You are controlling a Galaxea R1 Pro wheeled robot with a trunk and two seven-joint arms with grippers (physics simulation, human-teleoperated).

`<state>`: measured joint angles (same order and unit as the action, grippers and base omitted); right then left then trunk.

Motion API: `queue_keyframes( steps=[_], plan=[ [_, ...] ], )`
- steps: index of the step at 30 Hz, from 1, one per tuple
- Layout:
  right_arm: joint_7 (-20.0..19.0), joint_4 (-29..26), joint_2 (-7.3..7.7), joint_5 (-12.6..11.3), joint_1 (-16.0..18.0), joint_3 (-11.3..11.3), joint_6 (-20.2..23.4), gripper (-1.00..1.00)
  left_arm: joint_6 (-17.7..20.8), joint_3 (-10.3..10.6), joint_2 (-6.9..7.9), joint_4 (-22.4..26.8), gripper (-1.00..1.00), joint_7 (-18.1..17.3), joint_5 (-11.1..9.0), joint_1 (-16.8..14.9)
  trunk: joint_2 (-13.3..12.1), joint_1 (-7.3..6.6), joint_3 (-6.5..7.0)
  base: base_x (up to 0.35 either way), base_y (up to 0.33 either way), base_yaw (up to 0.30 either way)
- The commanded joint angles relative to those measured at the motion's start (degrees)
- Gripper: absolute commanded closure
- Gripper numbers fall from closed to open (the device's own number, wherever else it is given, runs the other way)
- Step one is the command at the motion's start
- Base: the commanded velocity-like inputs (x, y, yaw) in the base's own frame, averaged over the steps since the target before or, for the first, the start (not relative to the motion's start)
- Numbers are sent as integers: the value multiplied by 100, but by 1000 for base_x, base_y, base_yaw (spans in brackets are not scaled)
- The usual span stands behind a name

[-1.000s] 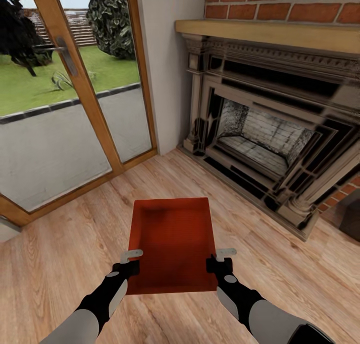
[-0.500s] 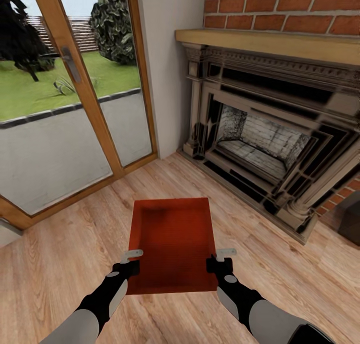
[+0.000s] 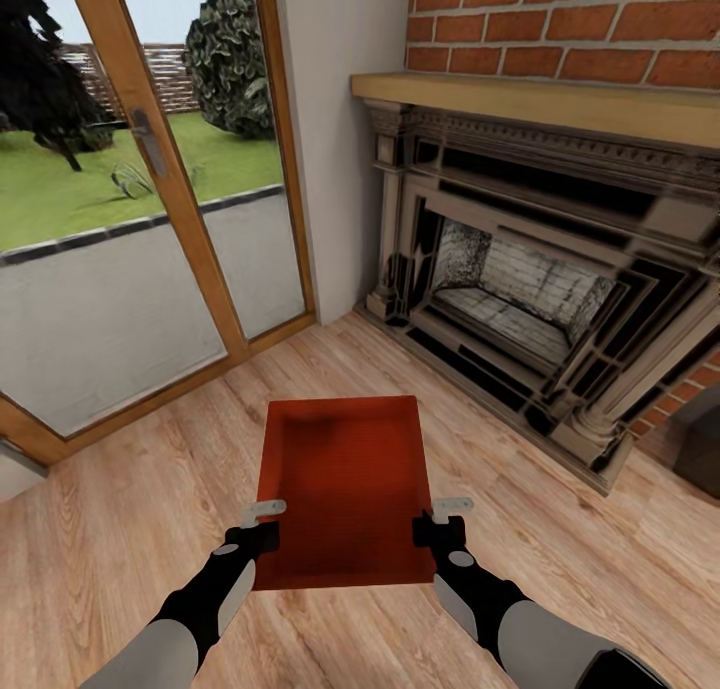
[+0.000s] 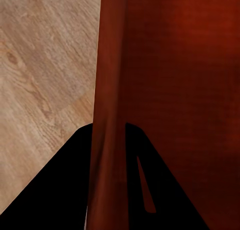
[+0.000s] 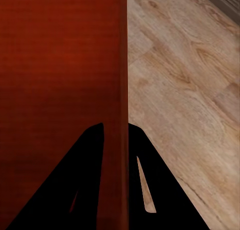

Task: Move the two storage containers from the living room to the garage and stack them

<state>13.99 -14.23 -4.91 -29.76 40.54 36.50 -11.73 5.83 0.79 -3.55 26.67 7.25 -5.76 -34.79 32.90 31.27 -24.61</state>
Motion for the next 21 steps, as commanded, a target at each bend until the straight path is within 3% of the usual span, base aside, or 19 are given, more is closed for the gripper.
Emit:
queue_keyframes(
  steps=[1,21],
  plan=[
    [117,312,5,-127,7,-187,-51,100,-107,-61,302,31,100,221,44,-1,5,1,-5,0,0,0],
    [130,310,-3,-130,7,-187,-49,100,-103,-62,302,58,100,224,40,-1,5,1,-2,0,0,0]
  ],
)
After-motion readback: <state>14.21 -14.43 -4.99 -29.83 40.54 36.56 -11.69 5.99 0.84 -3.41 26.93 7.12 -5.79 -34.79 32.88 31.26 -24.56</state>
